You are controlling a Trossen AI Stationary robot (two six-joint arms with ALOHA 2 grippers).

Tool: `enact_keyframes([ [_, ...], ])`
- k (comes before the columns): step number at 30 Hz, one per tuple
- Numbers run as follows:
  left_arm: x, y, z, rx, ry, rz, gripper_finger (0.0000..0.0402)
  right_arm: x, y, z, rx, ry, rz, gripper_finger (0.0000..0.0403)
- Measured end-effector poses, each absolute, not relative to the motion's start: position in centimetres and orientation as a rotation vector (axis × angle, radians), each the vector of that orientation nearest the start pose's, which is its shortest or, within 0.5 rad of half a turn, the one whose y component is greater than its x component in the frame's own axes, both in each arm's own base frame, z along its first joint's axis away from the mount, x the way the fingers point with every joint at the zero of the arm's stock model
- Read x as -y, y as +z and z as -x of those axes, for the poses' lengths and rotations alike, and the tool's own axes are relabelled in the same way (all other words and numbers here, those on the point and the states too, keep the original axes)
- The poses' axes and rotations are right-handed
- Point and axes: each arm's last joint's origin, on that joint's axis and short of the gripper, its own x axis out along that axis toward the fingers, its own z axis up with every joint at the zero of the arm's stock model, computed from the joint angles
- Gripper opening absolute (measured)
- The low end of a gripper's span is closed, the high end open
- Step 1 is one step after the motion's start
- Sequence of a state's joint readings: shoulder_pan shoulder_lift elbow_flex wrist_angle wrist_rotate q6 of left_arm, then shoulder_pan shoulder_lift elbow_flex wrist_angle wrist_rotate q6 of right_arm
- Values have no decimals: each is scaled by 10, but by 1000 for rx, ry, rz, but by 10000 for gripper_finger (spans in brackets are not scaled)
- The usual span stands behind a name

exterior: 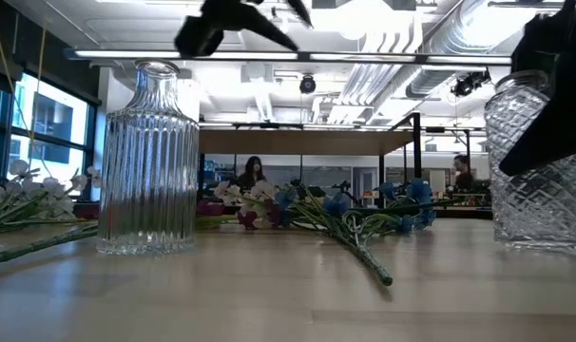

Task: Pick and place flowers into a vace then onto a shelf
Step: Put the blue flowers into the right transparent vase

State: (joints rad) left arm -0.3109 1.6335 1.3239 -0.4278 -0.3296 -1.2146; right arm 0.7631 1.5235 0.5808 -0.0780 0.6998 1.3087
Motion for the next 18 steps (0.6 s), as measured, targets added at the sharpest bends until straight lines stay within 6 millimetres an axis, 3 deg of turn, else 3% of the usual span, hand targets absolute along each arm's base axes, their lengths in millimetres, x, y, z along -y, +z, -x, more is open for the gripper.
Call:
enact_keyframes([
  [10,147,245,-359,-597,464,1065,252,-167,130,-182,-685,-332,-501,261],
  [15,151,221,-367,-573,573,1163,265,-173,130,-171,-719,-293,-450,262],
  [18,146,218,-379,-558,597,1151,263,-177,131,-166,-716,-271,-430,262],
])
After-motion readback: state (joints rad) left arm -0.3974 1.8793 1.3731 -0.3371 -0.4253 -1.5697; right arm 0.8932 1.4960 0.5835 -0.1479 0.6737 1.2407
